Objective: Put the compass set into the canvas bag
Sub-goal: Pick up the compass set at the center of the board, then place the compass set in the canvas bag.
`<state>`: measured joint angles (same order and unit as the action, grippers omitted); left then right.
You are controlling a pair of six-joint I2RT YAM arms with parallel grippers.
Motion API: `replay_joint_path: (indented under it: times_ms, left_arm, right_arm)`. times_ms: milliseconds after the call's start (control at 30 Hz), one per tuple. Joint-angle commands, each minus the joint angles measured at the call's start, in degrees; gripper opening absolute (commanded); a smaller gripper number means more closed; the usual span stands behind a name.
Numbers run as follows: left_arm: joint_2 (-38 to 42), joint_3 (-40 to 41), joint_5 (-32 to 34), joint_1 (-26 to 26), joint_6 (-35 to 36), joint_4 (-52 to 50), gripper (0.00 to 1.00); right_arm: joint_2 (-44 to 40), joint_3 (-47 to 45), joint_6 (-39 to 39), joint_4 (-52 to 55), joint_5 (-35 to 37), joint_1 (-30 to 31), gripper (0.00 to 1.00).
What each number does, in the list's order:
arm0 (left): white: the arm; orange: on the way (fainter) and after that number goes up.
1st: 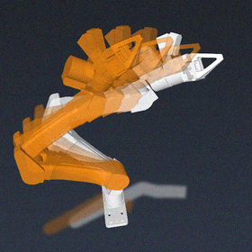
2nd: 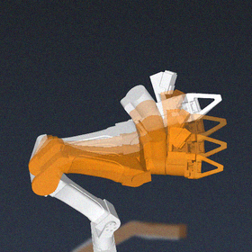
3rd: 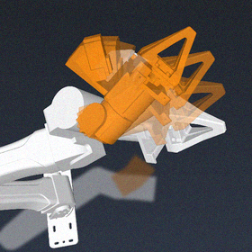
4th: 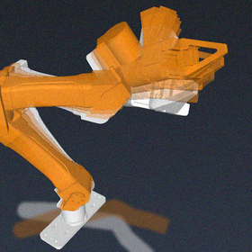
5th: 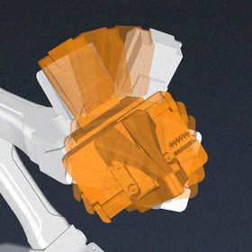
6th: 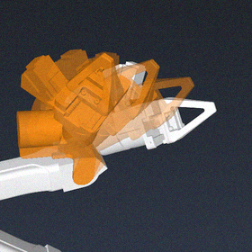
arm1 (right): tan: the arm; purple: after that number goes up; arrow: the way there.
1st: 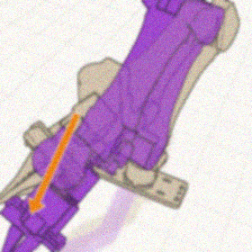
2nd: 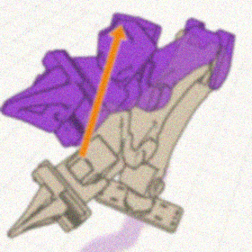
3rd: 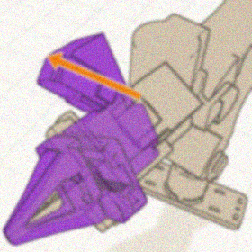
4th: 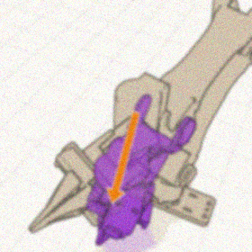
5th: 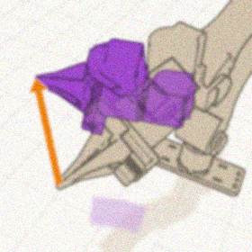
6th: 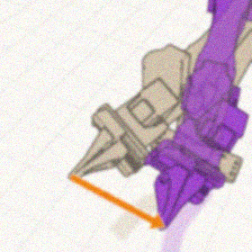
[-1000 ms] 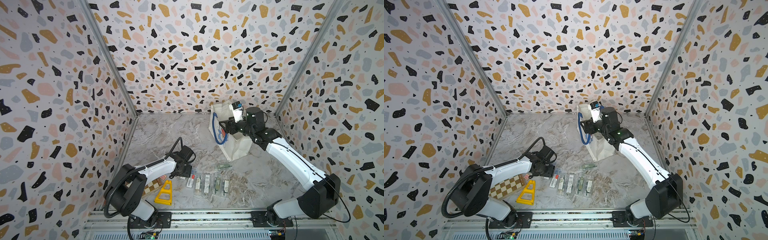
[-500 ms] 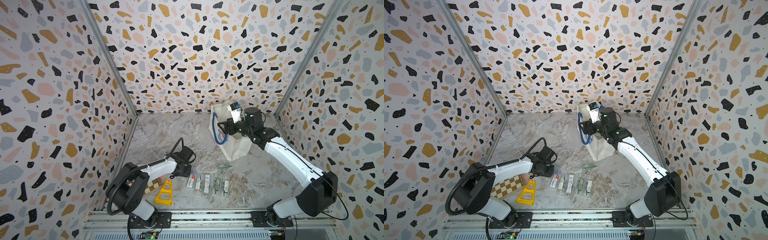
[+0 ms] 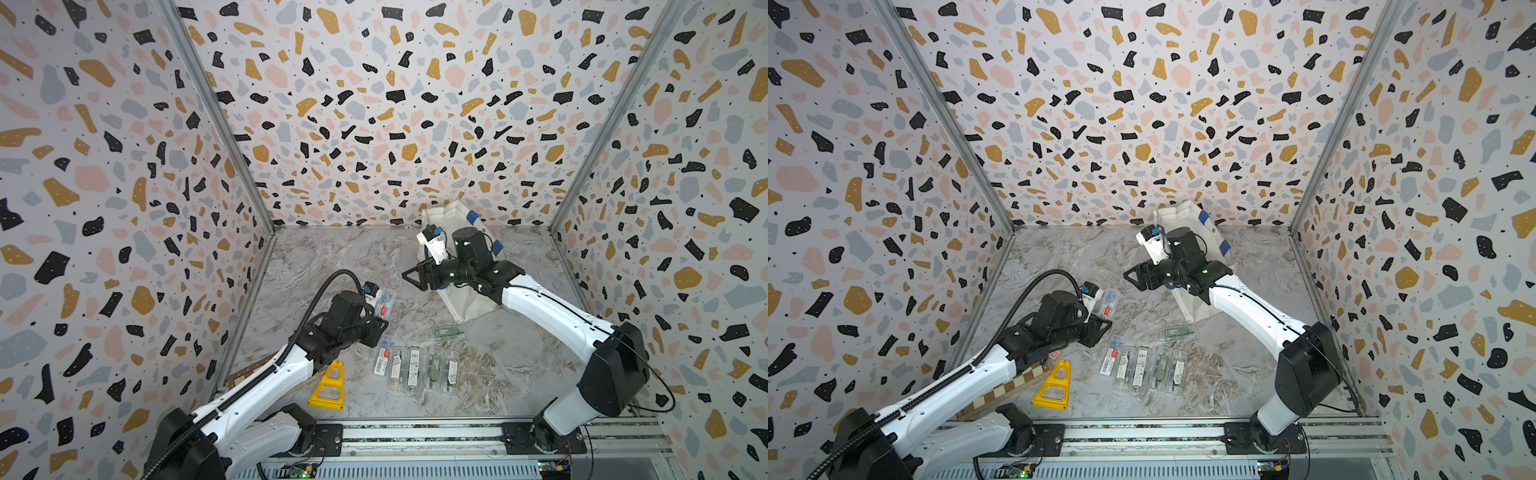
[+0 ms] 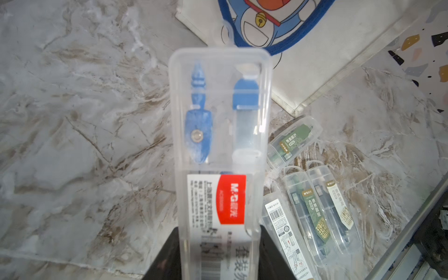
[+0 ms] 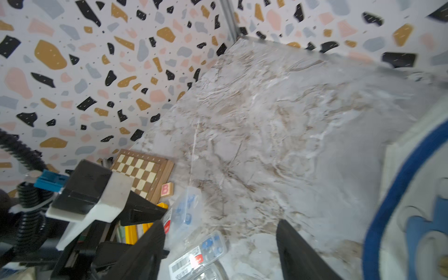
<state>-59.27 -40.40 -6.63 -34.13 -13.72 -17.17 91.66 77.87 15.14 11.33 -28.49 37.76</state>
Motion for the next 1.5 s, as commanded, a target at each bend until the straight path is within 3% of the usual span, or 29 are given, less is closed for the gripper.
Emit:
replay_joint_path:
  times_ms: [0,267,400,800,1033,1333,1467]
  left_arm:
    - [0.56,-1.17,-1.11,-0.06,2.67,3.32,0.18]
    - [0.42,-0.90,-2.33,-0.06,2.38,5.35,0.16]
    - [0.03,-1.08,-2.07,-0.07,2.49,5.30,0.15]
    - [-0.42,-1.08,-1.72,-0.07,2.74,5.16,0.17]
    - [-0.45,-1.08,-1.19,-0.06,2.26,5.52,0.26]
    - [0.44,-0.23,-0.85,-0.06,0.66,6.43,0.63]
    - [1.06,0.93,-0.90,-0.06,0.02,8.82,0.67]
  right_arm:
    - [1.52,1.66,2.62,-0.61,-5.52,1.76,0.76]
    - [5.75,1.72,5.34,-1.32,-8.51,4.03,0.77]
    - [6.86,1.81,6.04,-1.48,-8.53,4.62,0.73]
    - [7.18,1.24,6.53,-2.14,-9.21,4.68,0.46]
    - [6.11,0.37,6.36,-2.58,-8.52,4.69,0.26]
    - [3.43,-0.96,5.79,-2.26,-5.14,4.61,0.07]
    - [0.31,-1.32,5.13,-1.84,-0.57,4.43,0.00]
